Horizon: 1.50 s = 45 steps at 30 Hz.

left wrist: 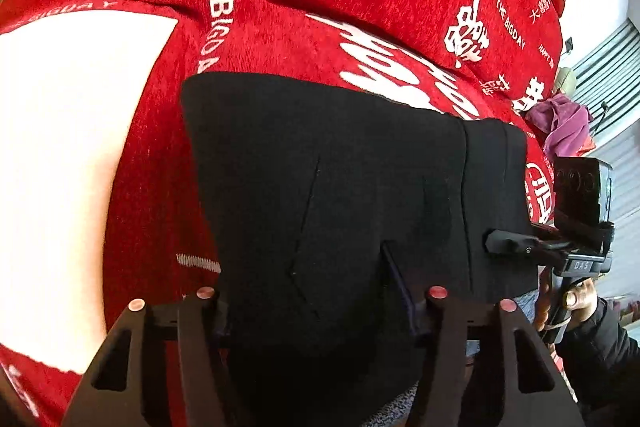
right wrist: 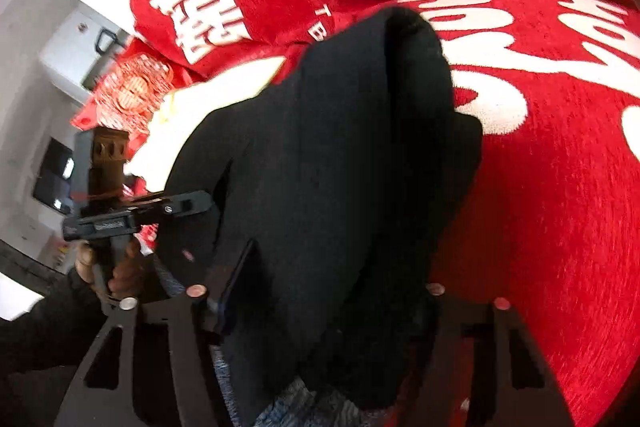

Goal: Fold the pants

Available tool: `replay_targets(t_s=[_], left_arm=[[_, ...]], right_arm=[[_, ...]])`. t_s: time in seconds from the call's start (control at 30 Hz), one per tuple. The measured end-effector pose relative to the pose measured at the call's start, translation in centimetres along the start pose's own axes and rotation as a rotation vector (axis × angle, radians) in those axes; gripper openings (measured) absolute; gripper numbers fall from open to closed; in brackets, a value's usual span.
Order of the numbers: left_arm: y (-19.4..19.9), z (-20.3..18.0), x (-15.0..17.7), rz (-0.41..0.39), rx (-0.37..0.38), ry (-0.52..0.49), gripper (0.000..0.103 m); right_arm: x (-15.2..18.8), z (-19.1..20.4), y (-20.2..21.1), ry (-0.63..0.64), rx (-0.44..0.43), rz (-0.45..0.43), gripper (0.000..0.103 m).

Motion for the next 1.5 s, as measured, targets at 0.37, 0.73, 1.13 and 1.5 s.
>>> replay_targets(t_s=[0.37, 0.73, 1.13, 1.5], left_arm=[[2.6, -4.7, -0.8, -0.031, -0.064, -0.046, 0.055], [1.2, -11.6, -5.8, -0.066, -0.066, -0.059, 0.055], [-2.7, -14.2, -11.3, -0.046, -0.095, -0.026, 0.055], [-7.4, -13.5, -15.7, 0.022, -0.108, 0.004, 0.055]], right_arm=[[0.3, 1.3, 3.3, 0.002, 0.018, -0.046, 0.049], [-2.4, -1.1, 10.6, -0.014, 0.09, -0.129, 0.049], [-7.7, -6.1, 12.8, -0.056, 0.125, -0.108, 0.049], [-11.1, -10.7, 10.8, -0.099, 0.131, -0.06, 0.049]])
Point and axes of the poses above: each gripper's, at about its wrist camera, not at the fingertips, and y roughly against the way its jaws point, z to its left, x to its underside, the point moved 1 cm from there along -y, roughly the way its jaws point, and after that the axes turned 4 degrees about z, right-handed, at the moved point
